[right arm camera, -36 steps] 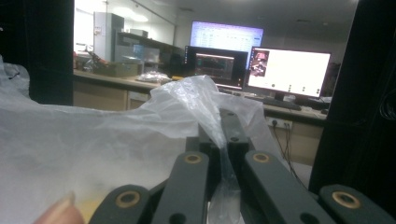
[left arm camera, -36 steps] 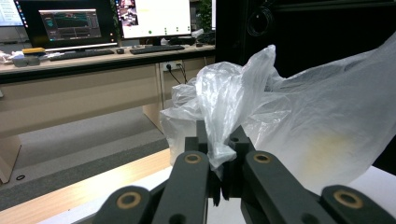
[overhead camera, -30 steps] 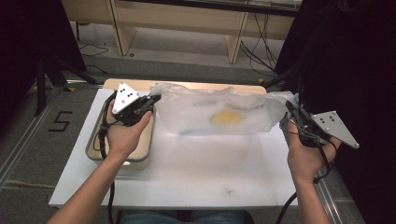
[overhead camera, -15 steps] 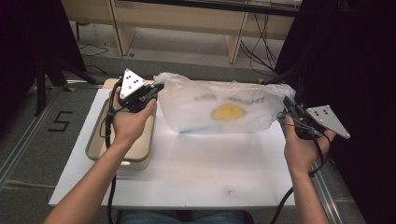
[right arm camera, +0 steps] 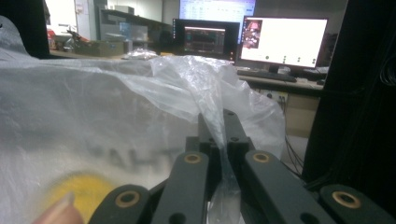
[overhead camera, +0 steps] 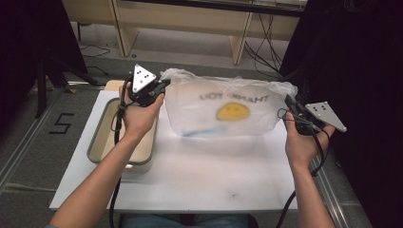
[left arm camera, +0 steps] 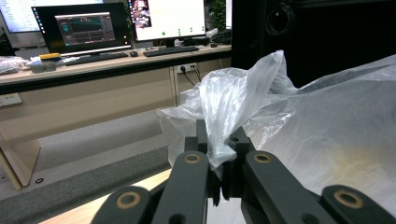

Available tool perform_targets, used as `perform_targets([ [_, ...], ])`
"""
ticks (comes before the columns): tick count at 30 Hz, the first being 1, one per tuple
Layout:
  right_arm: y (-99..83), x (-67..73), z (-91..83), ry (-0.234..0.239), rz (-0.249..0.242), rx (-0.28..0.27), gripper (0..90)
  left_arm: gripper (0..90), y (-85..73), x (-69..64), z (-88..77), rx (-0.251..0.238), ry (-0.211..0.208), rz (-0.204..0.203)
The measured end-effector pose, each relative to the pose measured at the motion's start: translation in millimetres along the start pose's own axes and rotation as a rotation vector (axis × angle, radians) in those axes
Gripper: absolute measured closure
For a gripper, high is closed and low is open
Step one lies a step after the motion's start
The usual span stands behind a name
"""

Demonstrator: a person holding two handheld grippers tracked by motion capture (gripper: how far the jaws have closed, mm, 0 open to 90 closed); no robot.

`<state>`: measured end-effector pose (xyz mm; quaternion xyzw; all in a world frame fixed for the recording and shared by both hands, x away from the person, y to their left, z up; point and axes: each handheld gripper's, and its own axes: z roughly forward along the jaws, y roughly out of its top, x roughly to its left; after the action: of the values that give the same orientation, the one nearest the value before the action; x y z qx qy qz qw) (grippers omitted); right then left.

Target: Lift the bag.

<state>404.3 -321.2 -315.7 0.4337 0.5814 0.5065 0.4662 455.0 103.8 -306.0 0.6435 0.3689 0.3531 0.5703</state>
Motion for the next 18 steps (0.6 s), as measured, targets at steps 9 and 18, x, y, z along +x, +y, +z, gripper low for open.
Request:
perform_targets([
  [9,-15.1,1.5,19.5,-0.001,0.015,0.063,90.0,88.4,-6.0,0.6,13.6,0.026,0.023,0.029],
  [18,-26.9,6.5,37.4,0.005,0.027,0.118,90.0,88.1,-16.5,-1.7,31.8,0.068,0.042,0.048],
])
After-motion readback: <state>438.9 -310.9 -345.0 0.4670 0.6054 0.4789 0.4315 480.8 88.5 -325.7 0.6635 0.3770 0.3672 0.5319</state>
